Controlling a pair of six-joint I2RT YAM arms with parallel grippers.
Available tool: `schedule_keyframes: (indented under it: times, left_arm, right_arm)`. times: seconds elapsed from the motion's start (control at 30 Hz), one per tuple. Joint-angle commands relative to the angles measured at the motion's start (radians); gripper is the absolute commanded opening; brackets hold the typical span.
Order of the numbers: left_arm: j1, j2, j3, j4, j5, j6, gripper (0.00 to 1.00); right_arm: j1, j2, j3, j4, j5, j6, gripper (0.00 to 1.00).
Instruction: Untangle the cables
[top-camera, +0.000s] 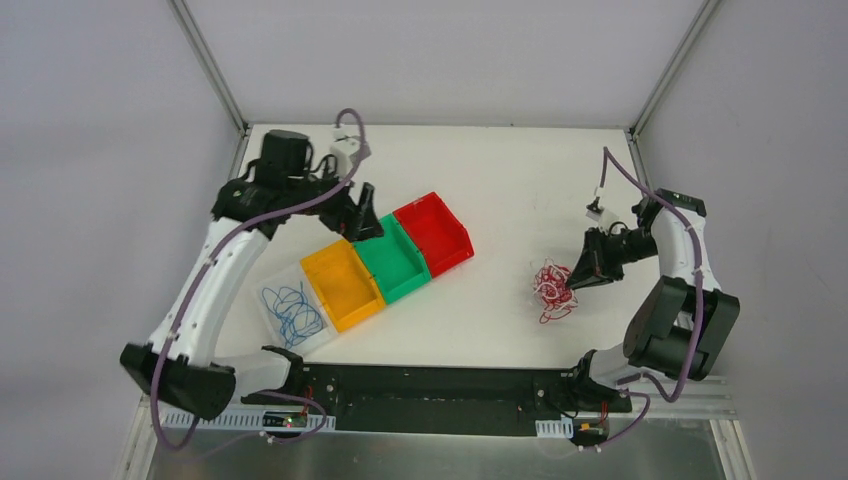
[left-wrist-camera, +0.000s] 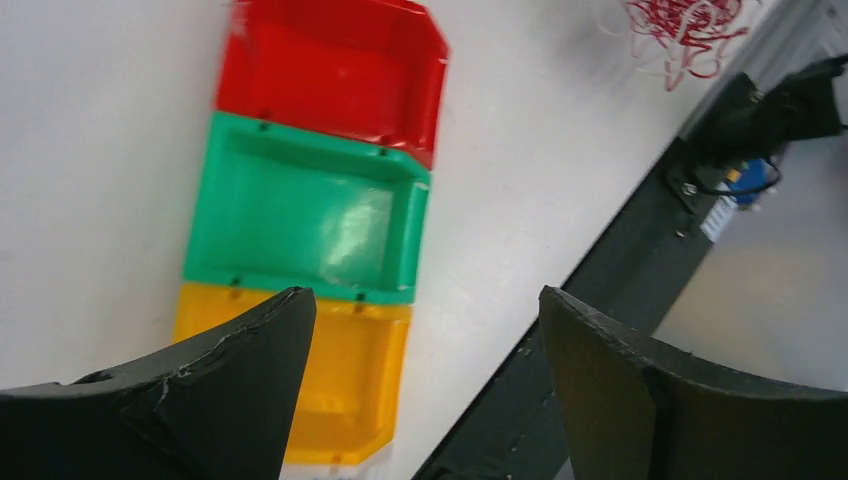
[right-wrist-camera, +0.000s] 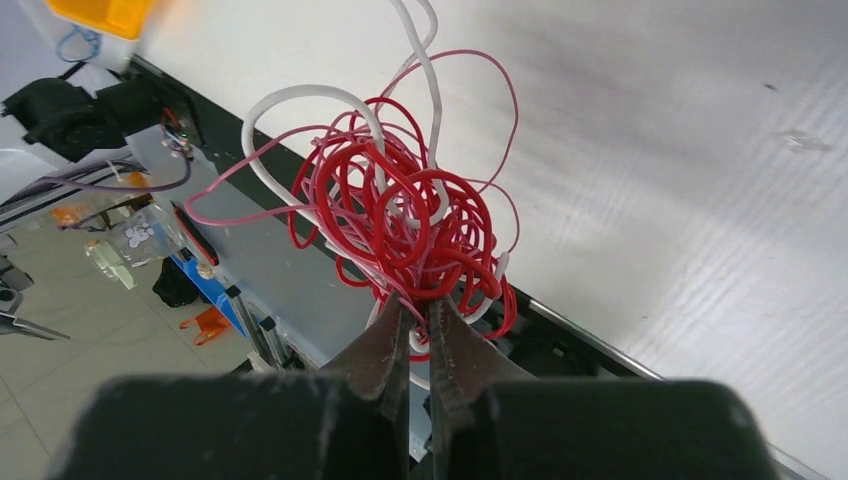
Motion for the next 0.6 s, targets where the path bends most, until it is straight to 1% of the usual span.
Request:
schedule_keyframes:
  times: [0.0,0.07,0.13,0.23,0.3,0.47,0.57]
  left_arm:
    - [-0.194,0.165,-0.001,0.165,0.14,-0.145,0.83]
    - [-0.288,0.248,0.026,0.241,0.145,-0.145,0.8]
    - [-0.362,0.324,0.039,0.35,0.156,-0.189,0.77]
    - [-0.451,0.443,0.059,0.524,0.162,-0.211,0.73]
    - [-0.502,0.512,0.078,0.611,0.163,-0.218,0.69]
    - [-0.582,0.62,0.097,0.806,0.148,-0.238,0.59]
    - [-0.601,0.677,0.134,0.839,0.161,-0.27,0.54]
  right_arm:
    - [0.026,-0.102,0.016,-0.086,-0.172,-0.022,0.0]
    - [0.048,-0.122,0.006,-0.085,-0.195,-0.024,0.0]
    - [0.072,-0.128,-0.001,-0.081,-0.203,-0.017,0.0]
    - [0.094,-0.107,-0.002,-0.06,-0.204,0.017,0.0]
    - [0.098,-0.081,0.011,-0.054,-0.215,0.055,0.0]
    - [0.112,-0.028,0.02,-0.04,-0.211,0.108,0.0]
    - [0.127,-0.026,0.01,-0.015,-0.216,0.142,0.0]
